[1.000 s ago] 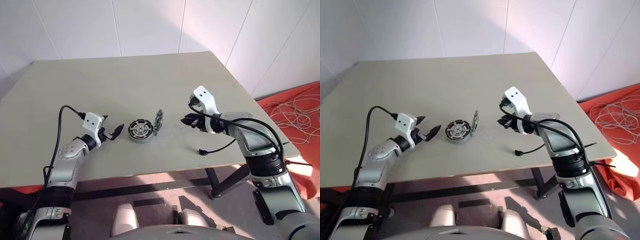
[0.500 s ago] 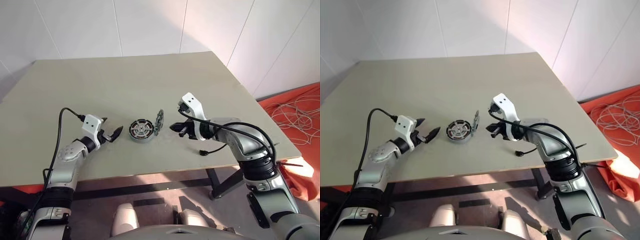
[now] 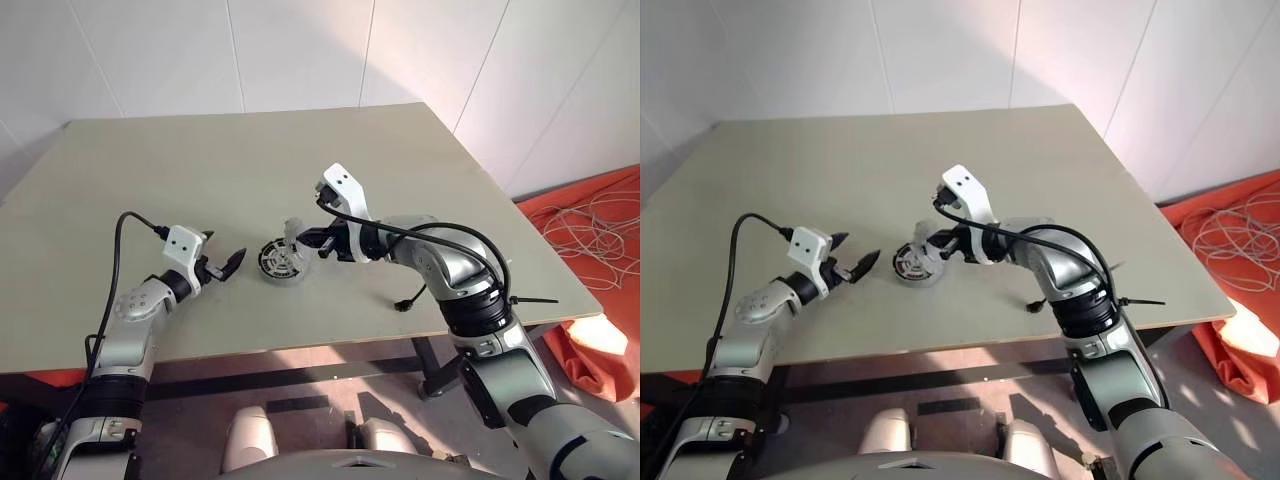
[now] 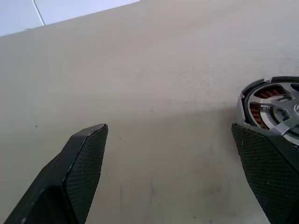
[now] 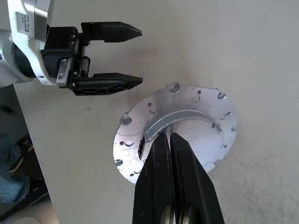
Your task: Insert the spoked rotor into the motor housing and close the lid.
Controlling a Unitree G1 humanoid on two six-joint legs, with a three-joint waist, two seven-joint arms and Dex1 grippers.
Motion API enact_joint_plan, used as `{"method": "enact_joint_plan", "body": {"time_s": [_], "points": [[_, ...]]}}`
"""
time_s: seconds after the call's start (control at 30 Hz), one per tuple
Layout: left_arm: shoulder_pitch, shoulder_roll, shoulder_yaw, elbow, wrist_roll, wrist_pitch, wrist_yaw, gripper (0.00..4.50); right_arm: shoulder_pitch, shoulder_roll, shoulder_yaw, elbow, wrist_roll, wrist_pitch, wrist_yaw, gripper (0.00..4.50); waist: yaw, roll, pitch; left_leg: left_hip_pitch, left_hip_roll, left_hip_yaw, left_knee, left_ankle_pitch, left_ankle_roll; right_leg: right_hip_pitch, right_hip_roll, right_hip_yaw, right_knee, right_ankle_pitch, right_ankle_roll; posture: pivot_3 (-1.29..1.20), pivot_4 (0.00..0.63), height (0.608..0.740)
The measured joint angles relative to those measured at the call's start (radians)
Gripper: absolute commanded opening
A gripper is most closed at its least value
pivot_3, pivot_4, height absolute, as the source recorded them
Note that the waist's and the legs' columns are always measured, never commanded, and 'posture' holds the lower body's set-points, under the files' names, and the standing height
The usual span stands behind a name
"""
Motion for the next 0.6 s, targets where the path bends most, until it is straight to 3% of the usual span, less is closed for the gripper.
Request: {"method": "enact_joint_plan", "body": {"time_s": [0.6], "points": [[0.015, 0.017, 0.012, -0.036, -0.003, 0.03, 0.009, 4.5, -0.032, 0.165, 0.038, 0.338, -0.053, -0.176, -0.033, 0.05, -0.004, 0.0, 0.0, -0.001, 0.0, 0.0, 0.0, 0.0, 0.0, -0.001, 0.0, 0.0, 0.0, 0.0, 0.0, 0.0, 0.0, 0.74]]}}
